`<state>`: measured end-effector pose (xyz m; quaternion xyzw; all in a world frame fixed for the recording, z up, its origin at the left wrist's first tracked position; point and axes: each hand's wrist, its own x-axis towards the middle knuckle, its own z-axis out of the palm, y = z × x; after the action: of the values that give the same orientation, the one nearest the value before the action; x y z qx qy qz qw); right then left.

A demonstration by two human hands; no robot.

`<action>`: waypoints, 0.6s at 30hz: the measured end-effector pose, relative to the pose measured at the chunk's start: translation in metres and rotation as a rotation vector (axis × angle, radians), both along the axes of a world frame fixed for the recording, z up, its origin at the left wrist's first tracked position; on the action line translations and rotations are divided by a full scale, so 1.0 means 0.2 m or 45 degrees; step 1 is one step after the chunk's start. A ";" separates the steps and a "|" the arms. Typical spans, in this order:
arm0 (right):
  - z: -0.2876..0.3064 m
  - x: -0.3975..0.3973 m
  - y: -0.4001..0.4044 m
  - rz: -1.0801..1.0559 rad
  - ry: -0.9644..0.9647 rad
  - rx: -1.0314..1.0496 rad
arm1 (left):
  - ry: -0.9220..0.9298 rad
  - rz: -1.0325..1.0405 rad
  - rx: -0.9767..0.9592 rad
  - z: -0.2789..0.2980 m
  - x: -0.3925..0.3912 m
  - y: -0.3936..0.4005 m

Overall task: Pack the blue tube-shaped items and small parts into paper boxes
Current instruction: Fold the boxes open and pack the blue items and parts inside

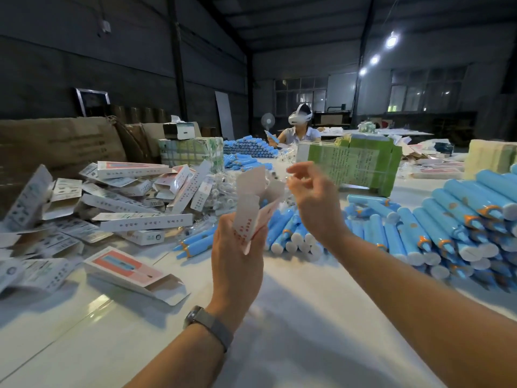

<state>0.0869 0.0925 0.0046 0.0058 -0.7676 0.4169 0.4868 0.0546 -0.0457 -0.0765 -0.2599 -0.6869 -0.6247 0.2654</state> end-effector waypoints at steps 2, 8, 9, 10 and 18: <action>-0.03 -0.22 -0.01 -0.037 -0.405 0.147 | -0.013 0.012 0.054 0.02 -0.02 -0.02; -0.09 -0.69 -0.12 -0.090 -1.192 0.799 | -0.054 0.084 0.188 0.02 -0.11 -0.08; -0.11 -0.75 -0.13 -0.114 -1.208 0.857 | -0.067 0.099 0.192 0.02 -0.13 -0.09; -0.14 -0.80 -0.13 -0.168 -1.222 0.899 | -0.087 0.103 0.190 0.02 -0.15 -0.10; -0.20 -0.92 -0.09 -0.347 -0.973 0.712 | -0.133 0.079 0.191 0.00 -0.20 -0.12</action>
<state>-0.0977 0.0748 -0.0350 -0.1177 -0.9675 0.0997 0.2005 0.0143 -0.0696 -0.0762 -0.1850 -0.6587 -0.6785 0.2674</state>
